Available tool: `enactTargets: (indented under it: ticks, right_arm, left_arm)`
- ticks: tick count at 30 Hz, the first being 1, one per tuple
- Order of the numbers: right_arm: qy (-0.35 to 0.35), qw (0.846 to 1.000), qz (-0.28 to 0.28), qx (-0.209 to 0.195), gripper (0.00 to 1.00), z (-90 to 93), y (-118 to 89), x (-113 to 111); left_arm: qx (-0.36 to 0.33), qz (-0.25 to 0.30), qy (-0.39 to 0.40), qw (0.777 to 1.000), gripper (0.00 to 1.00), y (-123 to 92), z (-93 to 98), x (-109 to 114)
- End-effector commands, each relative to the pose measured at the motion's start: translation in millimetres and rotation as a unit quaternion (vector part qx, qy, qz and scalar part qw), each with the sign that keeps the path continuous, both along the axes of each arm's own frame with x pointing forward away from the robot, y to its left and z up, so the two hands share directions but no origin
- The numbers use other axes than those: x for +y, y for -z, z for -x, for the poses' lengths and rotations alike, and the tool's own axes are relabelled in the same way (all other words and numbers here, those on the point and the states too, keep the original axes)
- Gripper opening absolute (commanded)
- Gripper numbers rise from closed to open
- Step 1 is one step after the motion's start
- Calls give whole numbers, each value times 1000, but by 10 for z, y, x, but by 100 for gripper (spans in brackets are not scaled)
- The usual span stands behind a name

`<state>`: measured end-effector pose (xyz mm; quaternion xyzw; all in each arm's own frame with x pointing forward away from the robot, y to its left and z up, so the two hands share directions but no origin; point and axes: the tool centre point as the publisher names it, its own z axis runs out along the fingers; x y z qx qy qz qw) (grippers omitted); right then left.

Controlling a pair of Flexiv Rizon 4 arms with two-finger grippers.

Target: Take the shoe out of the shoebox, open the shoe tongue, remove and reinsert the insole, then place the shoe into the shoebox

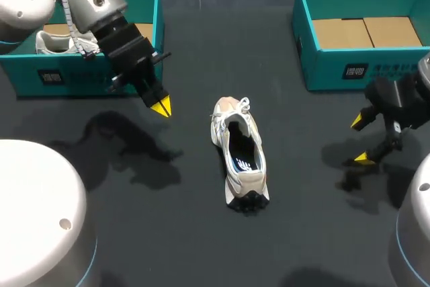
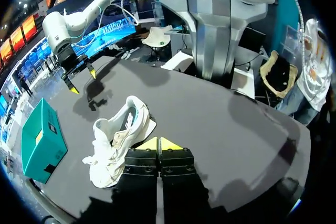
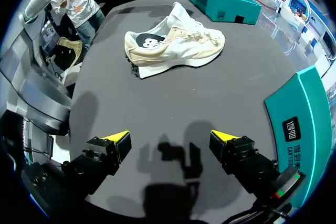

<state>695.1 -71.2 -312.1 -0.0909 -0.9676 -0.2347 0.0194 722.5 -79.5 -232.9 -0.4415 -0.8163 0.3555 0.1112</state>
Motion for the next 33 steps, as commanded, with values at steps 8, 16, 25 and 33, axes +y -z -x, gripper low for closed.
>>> enactTargets:
  ticks: [8,16,25,33]
  right_arm:
    - [1,1000,2,-1,100,17,2,4]
    - [1,1000,2,-1,100,17,2,4]
    - [1,1000,2,-1,100,17,2,4]
    - [1,1000,2,-1,100,17,2,4]
  left_arm:
    - [-36,-57,181,981,0,-87,-325,-298]
    - [-56,-113,263,956,0,-109,-357,-504]
    - [-69,-141,316,936,0,29,-334,-710]
    - [-113,-150,366,912,0,151,-161,-1068]
